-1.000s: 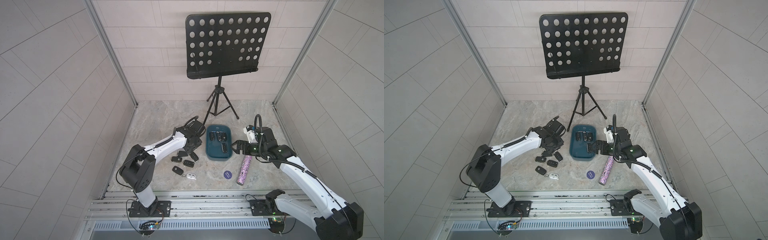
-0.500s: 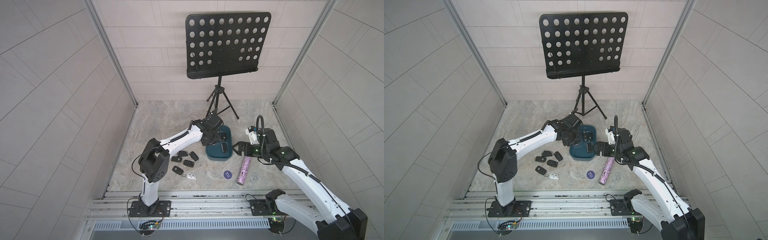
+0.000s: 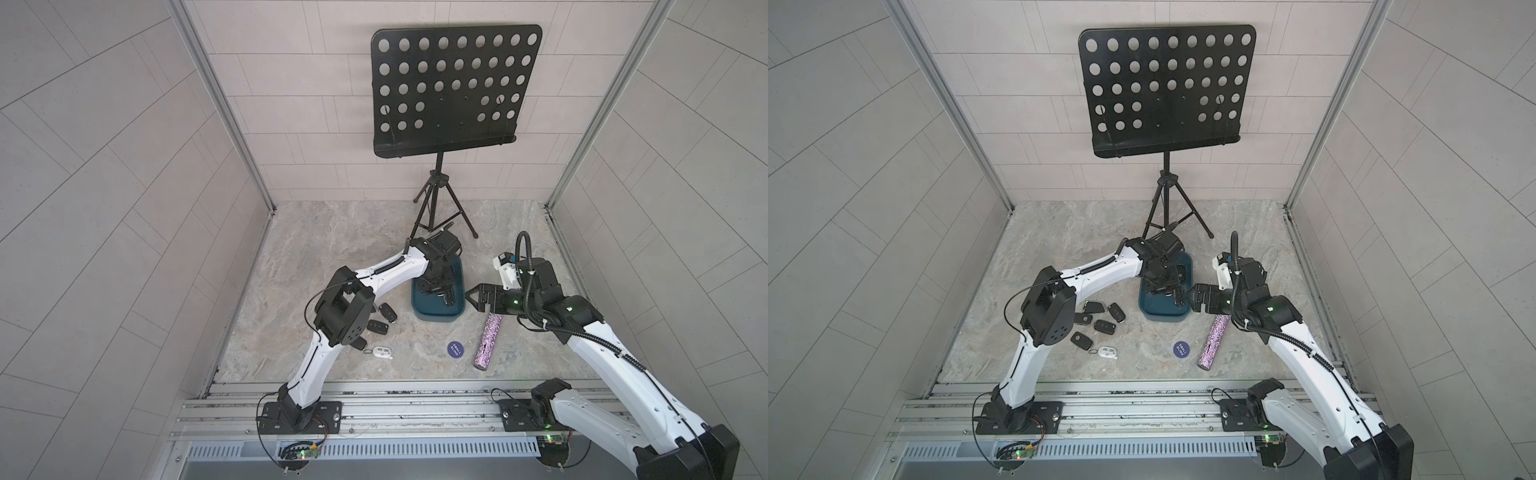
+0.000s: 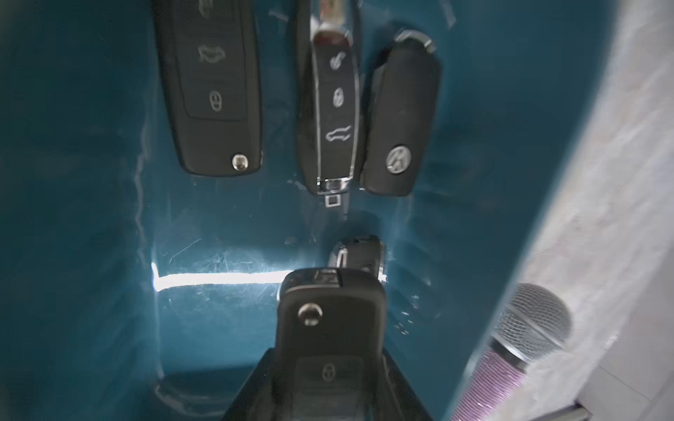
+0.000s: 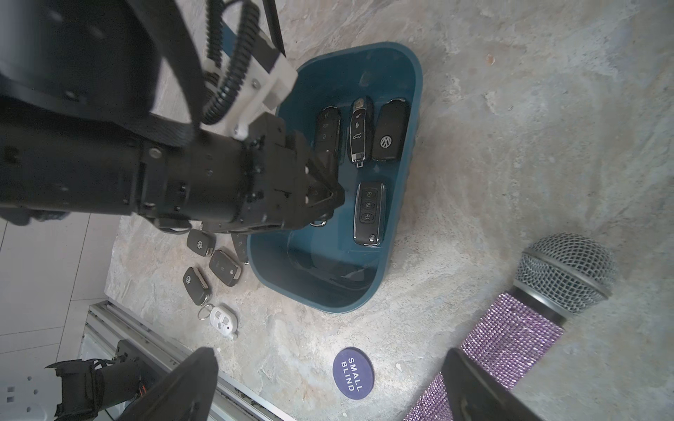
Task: Place the car key into the storage box
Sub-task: Place the car key in the storage box.
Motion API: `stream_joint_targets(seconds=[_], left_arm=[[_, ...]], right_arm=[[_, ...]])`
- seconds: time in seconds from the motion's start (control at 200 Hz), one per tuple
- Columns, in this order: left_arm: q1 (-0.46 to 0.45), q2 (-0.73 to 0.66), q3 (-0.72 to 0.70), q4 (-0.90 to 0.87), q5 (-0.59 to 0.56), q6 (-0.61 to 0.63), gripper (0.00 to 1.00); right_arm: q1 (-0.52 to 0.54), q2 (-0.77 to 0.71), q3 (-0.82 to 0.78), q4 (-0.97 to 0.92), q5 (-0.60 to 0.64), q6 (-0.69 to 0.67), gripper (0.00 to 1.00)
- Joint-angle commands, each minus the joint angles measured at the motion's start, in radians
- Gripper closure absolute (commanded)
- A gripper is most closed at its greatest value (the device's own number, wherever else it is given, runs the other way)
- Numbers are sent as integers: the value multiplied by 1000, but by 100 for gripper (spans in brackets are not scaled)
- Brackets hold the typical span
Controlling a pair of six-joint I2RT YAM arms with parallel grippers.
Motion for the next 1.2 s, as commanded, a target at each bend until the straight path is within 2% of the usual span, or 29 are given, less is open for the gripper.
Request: stream_joint_targets(seconds=[0.0, 0.445, 0.66, 0.931, 1.191], left_arm=[[-5, 26, 19, -56, -26, 13, 59], [-5, 106, 41, -71, -1, 13, 57], [-5, 109, 43, -73, -1, 17, 52], [-9, 61, 23, -72, -37, 26, 49], [-9, -103, -23, -68, -142, 62, 45]], right_arm=[[-4, -16, -12, -17, 16, -4, 0], [-6, -19, -20, -11, 11, -3, 0], [-6, -11, -18, -9, 8, -4, 0], [-6, -2, -12, -10, 11, -5, 0], [7, 30, 18, 20, 39, -31, 0]])
